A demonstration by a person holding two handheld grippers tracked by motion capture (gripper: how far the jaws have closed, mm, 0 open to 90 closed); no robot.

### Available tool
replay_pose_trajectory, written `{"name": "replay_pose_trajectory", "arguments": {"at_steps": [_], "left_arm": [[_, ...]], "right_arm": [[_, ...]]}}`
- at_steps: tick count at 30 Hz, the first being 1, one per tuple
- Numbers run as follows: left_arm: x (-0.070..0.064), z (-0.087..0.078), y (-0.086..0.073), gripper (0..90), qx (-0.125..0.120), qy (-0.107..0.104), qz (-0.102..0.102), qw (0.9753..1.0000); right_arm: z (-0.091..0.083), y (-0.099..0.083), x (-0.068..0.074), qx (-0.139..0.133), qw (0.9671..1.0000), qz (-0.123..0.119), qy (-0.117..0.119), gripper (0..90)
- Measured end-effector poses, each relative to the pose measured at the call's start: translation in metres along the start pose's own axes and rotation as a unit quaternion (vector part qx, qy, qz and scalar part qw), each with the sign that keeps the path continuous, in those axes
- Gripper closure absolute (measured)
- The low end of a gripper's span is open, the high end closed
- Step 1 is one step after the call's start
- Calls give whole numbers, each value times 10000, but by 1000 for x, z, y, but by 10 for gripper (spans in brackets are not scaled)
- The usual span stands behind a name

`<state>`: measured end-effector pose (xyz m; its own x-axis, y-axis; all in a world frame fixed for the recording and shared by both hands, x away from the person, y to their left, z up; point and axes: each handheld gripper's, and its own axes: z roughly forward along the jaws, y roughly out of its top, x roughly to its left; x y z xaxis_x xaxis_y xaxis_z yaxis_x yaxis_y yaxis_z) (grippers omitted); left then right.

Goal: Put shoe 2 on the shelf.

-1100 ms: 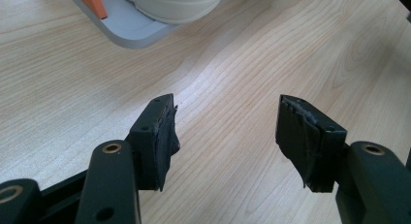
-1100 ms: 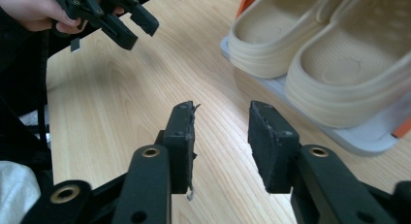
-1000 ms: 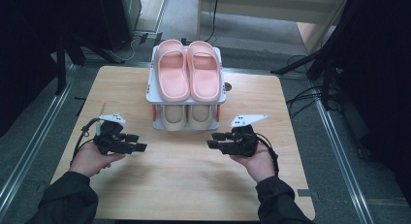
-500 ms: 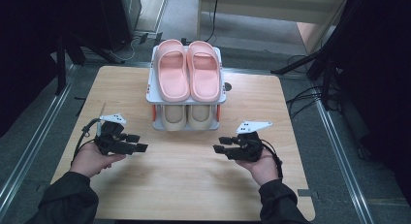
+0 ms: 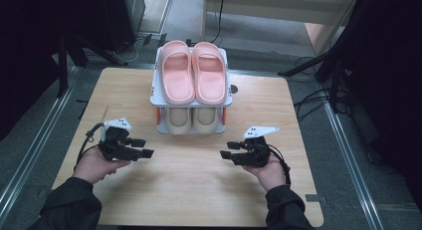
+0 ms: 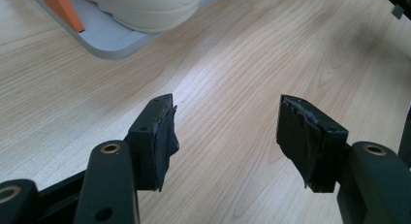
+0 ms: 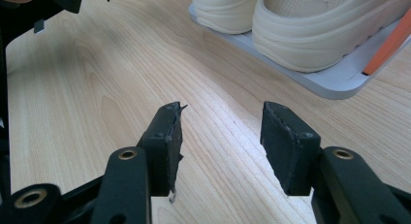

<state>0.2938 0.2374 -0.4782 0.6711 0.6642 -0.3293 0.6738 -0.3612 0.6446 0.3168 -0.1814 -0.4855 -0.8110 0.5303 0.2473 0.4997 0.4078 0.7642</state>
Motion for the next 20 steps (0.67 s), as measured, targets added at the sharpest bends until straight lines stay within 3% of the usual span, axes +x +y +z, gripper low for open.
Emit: {"name": "replay_pose_trajectory", "arguments": {"at_steps": [9, 20], "left_arm": [[-1, 1, 0, 373, -41, -21, -61, 10000], [-3, 4, 0, 333, 16, -14, 17, 10000]], "right_arm": [[0, -1, -1, -54, 10000, 39, 18, 503], [1, -1, -1, -25, 10000, 41, 15, 499]]}}
